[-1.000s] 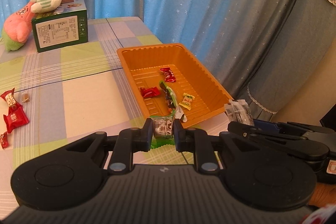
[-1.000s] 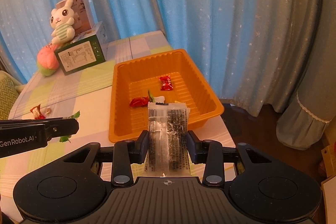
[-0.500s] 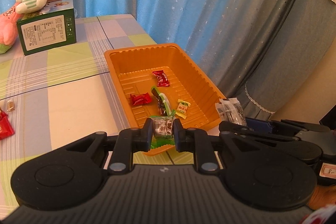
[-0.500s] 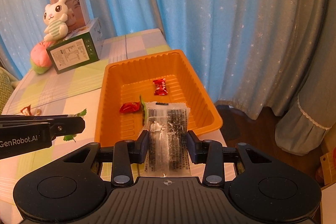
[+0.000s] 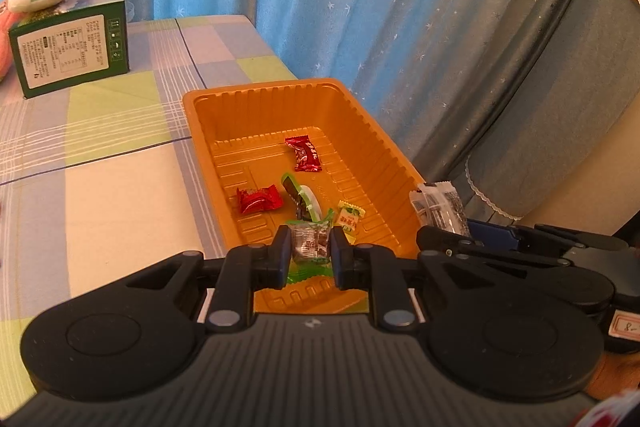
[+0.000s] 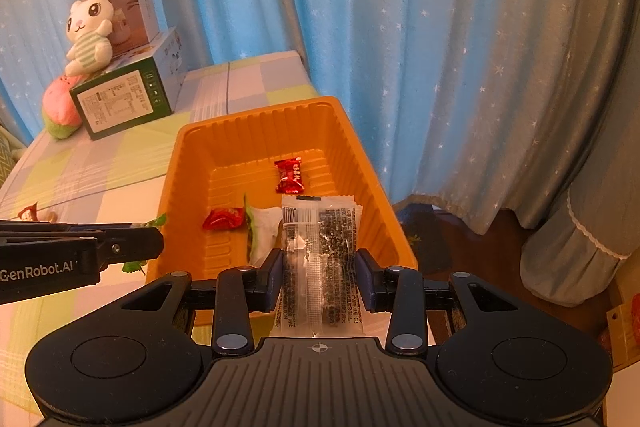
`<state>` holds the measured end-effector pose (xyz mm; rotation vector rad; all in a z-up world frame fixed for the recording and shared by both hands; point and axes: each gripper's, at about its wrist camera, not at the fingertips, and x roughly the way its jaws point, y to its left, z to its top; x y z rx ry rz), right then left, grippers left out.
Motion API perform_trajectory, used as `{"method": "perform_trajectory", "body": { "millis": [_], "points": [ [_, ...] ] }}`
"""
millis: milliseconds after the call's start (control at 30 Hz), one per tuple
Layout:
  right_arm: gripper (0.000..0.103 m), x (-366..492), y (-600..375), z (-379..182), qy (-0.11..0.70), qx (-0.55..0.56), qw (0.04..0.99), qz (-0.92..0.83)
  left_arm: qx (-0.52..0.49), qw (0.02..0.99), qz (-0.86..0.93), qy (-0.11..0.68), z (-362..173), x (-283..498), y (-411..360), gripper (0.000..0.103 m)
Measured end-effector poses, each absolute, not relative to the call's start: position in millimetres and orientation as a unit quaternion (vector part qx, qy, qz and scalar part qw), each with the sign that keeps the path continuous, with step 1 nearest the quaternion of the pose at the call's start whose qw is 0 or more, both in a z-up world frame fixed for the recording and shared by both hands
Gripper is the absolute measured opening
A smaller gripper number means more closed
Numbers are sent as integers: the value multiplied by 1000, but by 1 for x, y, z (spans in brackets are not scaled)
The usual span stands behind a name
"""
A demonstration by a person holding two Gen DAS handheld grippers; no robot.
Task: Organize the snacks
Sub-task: 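Open the left tool to drop the green candy while the right tool drops the seed packet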
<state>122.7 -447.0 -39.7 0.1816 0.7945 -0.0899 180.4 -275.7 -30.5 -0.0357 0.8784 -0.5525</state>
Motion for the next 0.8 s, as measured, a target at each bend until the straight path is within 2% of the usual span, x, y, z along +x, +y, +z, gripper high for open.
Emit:
{"method": "perform_trajectory", "body": {
  "millis": [300,333,367,400,600,667,800],
  "points": [
    [39,129,-450,-41,386,91,917,-45,-16,866,-266,423,-44,195,-285,18],
    [39,130,-451,-41,386,93,917,-45,-19,866,-265,423,-46,197,-284,22],
    [39,130,-451,-42,386,95,917,-46,-22,865,-263,426,-48,198,-283,31],
    [39,130,-452,-42,385,97,916,-47,-25,865,-261,429,-49,199,-280,33],
    [39,132,-456,-44,387,106,915,-44,-31,869,-244,429,-50,190,-255,38],
    [39,133,-455,-44,387,109,914,-42,-33,872,-235,429,-51,186,-247,48],
    [39,139,-450,-43,386,110,915,-33,-32,878,-221,424,-49,179,-234,53]
  ]
}}
